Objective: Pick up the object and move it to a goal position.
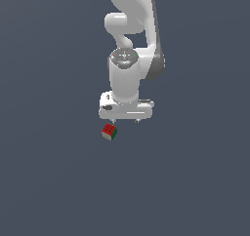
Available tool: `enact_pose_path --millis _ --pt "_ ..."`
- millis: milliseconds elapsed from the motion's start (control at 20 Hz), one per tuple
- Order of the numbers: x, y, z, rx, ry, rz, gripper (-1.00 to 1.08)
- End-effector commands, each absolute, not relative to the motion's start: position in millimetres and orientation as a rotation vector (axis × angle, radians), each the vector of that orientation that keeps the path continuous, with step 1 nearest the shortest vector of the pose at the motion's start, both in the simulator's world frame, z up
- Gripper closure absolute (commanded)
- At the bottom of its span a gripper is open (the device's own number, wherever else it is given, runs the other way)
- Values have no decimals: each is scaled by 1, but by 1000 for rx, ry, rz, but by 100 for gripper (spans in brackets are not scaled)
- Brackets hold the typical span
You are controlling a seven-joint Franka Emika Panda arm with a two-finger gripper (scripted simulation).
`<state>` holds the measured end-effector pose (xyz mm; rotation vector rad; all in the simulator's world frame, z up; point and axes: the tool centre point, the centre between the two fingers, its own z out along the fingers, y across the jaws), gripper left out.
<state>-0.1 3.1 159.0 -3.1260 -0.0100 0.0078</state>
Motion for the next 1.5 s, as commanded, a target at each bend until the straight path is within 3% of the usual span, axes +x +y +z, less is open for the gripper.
enact_pose_path --millis 0,500,1450 --pt "0 3 159 -3126 -10 8 -92" --pt "12 18 182 -3117 -7 -60 -92" --pt "8 -2 162 -3115 -316 -47 -92"
